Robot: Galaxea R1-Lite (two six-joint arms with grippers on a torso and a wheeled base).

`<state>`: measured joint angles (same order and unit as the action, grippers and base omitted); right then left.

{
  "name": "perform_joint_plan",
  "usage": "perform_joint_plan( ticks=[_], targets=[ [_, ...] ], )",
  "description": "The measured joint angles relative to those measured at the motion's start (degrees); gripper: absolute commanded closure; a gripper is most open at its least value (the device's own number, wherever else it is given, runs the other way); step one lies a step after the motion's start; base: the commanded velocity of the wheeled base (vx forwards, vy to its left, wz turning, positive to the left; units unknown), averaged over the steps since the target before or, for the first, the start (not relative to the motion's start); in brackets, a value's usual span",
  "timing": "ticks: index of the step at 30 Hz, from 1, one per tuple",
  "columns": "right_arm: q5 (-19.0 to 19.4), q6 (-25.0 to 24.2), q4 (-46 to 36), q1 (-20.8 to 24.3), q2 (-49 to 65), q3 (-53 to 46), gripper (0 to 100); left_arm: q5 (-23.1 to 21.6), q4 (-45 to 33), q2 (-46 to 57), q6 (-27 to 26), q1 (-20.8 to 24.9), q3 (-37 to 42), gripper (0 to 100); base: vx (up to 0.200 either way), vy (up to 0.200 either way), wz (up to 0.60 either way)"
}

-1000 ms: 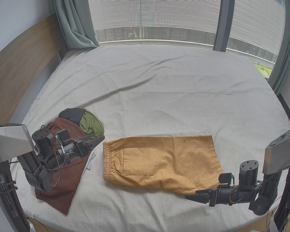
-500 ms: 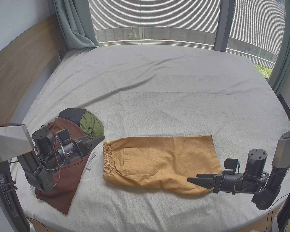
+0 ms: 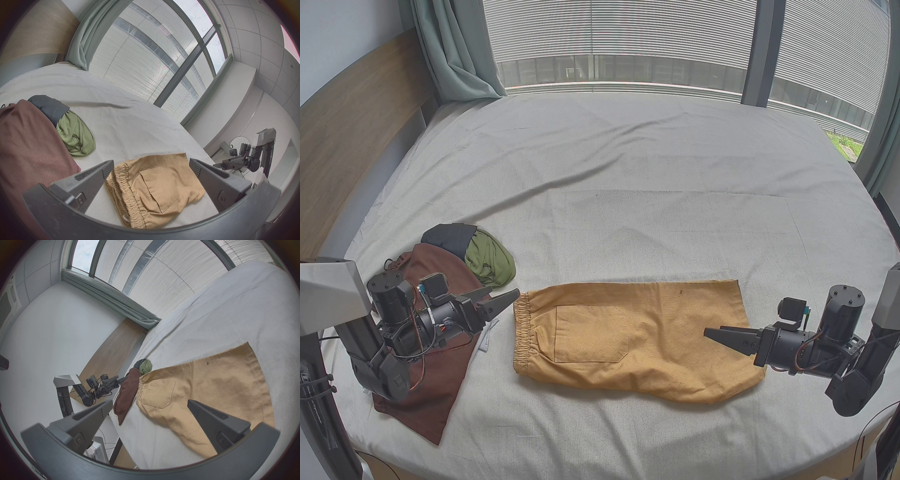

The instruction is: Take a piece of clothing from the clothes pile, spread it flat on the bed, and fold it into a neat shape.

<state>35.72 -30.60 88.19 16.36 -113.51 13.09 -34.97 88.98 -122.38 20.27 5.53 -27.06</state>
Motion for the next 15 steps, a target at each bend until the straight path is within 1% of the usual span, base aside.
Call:
perform_joint_plan(
  ticks=[9,15],
  targets=[
    [0.07,-0.18,0.05,-0.43,1.63,-0.04,0,-0.82,-0.02,-0.63,0.17,0.09,1.16,0,0.000,0.000,0.00],
    [0.05,-0.18,0.02,-0.60,1.74,-0.11,0,-0.90,-0.02,-2.93,0.11,-0.06,1.62,0,0.000,0.000,0.00]
  ],
)
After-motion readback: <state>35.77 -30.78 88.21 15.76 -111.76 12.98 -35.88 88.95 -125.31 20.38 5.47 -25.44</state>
